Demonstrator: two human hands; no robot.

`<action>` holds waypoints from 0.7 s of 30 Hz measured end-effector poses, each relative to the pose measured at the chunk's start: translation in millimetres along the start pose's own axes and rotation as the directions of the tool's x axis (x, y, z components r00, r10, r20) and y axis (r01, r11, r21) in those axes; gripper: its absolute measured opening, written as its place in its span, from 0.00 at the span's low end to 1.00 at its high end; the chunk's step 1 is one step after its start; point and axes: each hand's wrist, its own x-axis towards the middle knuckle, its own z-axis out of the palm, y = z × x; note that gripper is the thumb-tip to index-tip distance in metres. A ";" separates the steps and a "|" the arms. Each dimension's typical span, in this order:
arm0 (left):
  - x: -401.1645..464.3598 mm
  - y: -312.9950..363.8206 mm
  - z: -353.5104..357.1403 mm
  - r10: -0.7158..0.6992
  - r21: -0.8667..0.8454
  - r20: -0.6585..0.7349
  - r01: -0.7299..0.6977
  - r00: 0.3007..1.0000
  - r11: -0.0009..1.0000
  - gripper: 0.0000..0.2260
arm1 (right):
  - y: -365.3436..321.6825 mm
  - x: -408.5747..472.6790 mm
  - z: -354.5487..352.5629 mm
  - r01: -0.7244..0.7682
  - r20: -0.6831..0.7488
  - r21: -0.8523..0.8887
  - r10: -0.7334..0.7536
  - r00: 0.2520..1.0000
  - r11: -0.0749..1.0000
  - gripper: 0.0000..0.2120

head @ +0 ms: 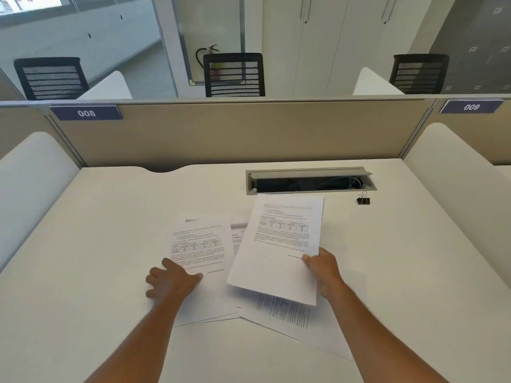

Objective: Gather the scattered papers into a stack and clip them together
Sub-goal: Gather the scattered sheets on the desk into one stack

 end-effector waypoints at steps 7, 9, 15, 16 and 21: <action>2.7 2.8 -7.6 0.026 -0.068 0.014 -0.025 1.000 0.997 0.43 | 25.9 -2.2 0.8 -0.063 -0.025 -0.055 0.062 0.998 0.996 0.15; 4.1 3.2 -8.0 0.038 -0.176 0.024 -0.033 0.999 0.984 0.40 | 25.2 -1.8 1.3 -0.054 -0.022 -0.062 0.053 0.998 0.997 0.14; 11.3 -6.2 -19.5 0.073 -0.481 0.034 -0.048 0.997 0.876 0.16 | 26.7 -1.4 0.8 -0.044 -0.019 -0.080 0.043 0.999 0.996 0.14; 11.7 -7.4 -22.3 0.086 -0.503 0.041 -0.054 0.995 0.863 0.13 | 27.0 -0.9 0.9 -0.044 -0.020 -0.083 0.042 0.999 0.996 0.14; 11.7 -3.6 -40.6 0.068 -0.609 -0.056 -0.088 0.996 0.789 0.12 | 27.2 0.8 1.2 -0.054 -0.027 -0.100 0.051 0.998 0.994 0.15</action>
